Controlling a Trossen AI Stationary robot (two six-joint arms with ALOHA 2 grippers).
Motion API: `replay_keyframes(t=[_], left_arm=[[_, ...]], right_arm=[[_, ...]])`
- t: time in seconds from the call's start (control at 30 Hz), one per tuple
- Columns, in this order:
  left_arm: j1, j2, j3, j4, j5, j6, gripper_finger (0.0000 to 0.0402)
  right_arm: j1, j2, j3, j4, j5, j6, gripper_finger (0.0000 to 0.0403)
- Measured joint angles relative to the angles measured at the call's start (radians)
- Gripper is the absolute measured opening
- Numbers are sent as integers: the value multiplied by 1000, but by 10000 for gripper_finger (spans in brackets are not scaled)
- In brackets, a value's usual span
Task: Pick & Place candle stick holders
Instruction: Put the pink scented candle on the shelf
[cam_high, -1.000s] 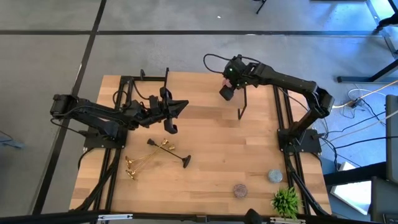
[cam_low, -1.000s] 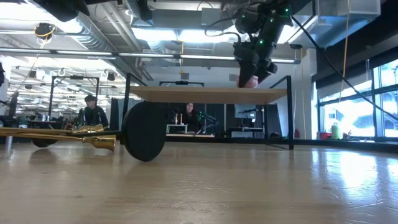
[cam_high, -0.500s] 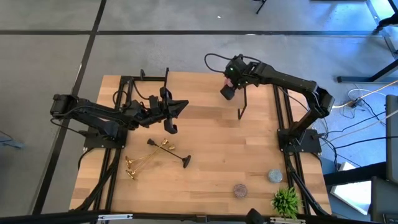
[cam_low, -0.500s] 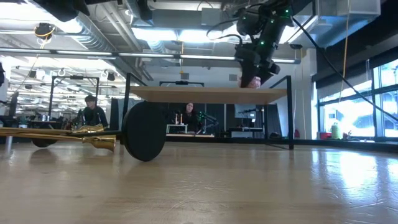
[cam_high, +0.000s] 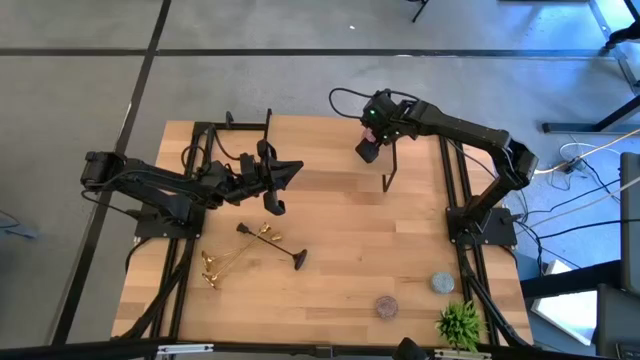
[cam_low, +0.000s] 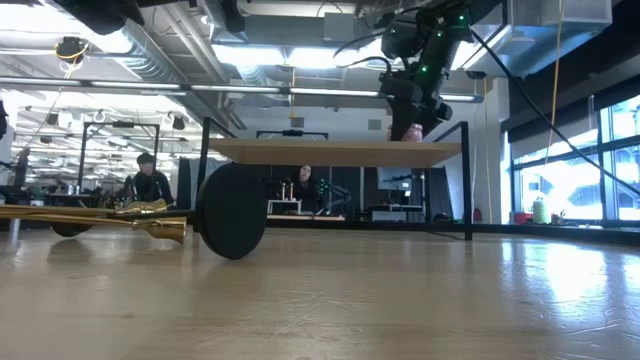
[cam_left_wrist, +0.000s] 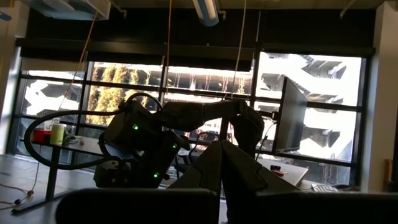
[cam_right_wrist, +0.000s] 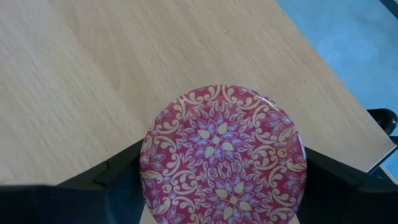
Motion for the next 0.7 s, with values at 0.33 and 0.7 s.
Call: replay_keyframes(t=[0.33,0.7], left_arm=[[0,0,0,0,0,0,4],[0,0,0,0,0,0,4]], right_arm=[[2,0,0,-3,-3,0,308],[9,4,0,-4,0,3,332]])
